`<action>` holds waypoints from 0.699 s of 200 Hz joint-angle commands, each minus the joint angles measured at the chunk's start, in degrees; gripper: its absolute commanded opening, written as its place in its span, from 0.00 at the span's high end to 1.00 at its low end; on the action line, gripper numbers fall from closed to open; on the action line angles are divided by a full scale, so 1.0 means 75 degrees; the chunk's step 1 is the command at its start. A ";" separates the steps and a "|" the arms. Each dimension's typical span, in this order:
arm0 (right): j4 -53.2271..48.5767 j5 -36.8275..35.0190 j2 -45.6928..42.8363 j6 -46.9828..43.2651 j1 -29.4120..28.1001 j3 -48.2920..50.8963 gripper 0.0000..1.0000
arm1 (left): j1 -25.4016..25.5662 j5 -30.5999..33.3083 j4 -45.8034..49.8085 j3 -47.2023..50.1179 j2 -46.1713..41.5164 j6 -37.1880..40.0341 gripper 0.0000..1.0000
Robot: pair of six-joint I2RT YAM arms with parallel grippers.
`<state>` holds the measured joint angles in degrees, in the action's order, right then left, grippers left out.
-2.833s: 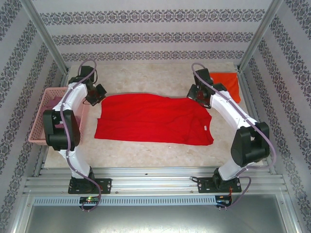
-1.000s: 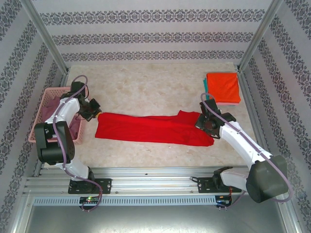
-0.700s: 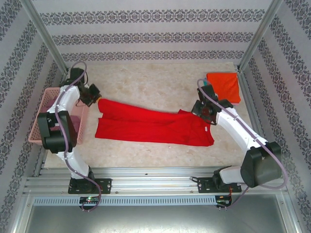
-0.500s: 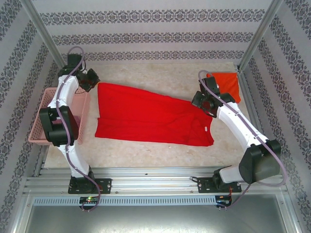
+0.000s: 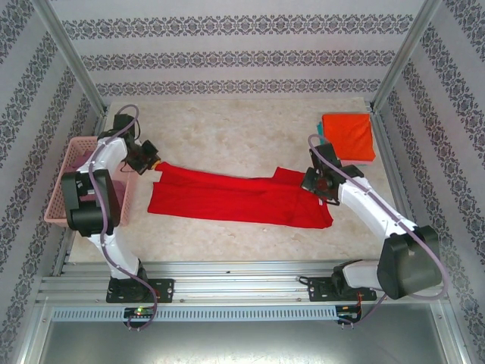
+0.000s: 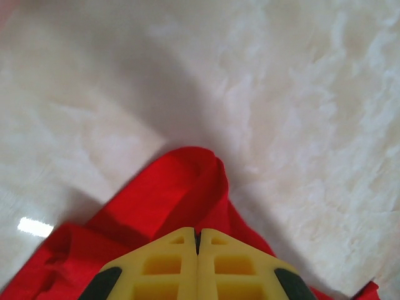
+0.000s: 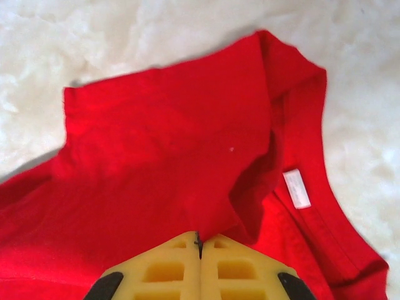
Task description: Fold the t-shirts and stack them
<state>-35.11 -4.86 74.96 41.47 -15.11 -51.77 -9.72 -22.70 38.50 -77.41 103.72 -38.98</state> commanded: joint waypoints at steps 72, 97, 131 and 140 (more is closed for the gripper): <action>0.0041 0.0073 -0.0084 0.0346 0.0031 0.0649 1.00 | -0.0262 0.0043 -0.0571 0.1528 -0.1183 0.0077 1.00; 0.0175 0.0131 -0.0012 0.0434 -0.0011 0.0793 1.00 | -0.0332 0.0094 -0.0689 0.1840 -0.1168 0.0101 1.00; 0.0252 0.0142 0.0207 0.0526 -0.0110 0.0901 1.00 | -0.0380 0.0154 -0.0814 0.2035 -0.1013 0.0112 1.00; 0.0252 0.0129 0.0269 0.0543 -0.0141 0.0925 1.00 | -0.0392 0.0150 -0.0810 0.2062 -0.0986 0.0131 1.00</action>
<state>-33.47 -3.75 75.72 44.12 -15.27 -45.82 -11.79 -22.37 34.39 -62.52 96.12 -38.98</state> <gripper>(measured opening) 0.040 0.044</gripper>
